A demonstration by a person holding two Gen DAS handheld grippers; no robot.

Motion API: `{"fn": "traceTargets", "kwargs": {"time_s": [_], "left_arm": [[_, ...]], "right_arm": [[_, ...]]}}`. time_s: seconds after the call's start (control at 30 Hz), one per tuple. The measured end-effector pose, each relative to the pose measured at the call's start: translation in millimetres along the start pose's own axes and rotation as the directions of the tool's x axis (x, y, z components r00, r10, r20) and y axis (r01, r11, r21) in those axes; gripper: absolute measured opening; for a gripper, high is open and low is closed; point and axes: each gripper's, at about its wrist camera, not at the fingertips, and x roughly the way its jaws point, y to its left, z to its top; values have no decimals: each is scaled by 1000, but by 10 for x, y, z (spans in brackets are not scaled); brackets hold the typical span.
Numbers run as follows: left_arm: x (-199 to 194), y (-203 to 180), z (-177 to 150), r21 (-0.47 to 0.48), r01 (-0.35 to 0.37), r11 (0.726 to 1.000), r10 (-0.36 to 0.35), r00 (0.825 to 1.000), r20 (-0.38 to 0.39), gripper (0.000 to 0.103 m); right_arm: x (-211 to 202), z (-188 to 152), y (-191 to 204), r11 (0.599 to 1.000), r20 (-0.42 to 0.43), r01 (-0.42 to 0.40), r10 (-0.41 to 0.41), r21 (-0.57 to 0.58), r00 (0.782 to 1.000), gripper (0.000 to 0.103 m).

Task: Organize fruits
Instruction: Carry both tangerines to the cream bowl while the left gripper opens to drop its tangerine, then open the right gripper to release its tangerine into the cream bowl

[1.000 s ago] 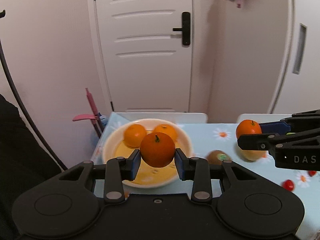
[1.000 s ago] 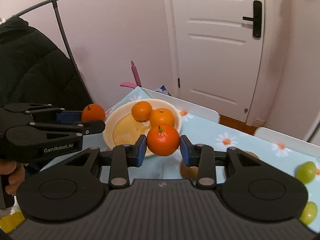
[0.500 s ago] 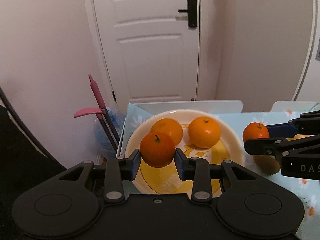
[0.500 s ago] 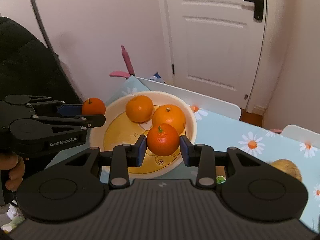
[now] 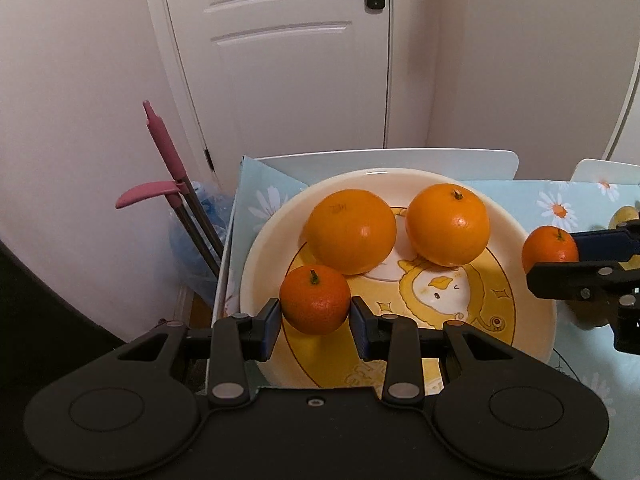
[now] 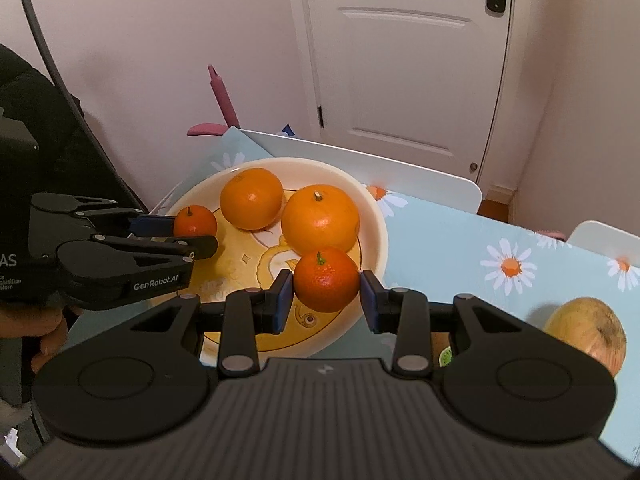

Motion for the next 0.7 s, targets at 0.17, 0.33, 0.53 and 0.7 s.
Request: {"fn": "traceTargets", "kwargs": {"time_s": [0.17,0.33,0.53,0.7], "left_arm": [[-81,7,11,-7,29,1000,-29,999,26,70],[-266,-101,-12,33,11,999,-13,999,45,85],[-508,-95,-99,-16,-7,1000,8,998,63,95],[-620,-96,-161,-53,-24,998,27,998,57,95]], "right_arm": [[-42,16,-29,1000,0,2,-2,8,1000,51],[-85,59,-59,1000,7,-3,3,-3,1000,51],[-82,99,-93,999,-1,-24,24,-39,1000,51],[-37,112,-54,994,-23,-50,48,-94,999,51]]}}
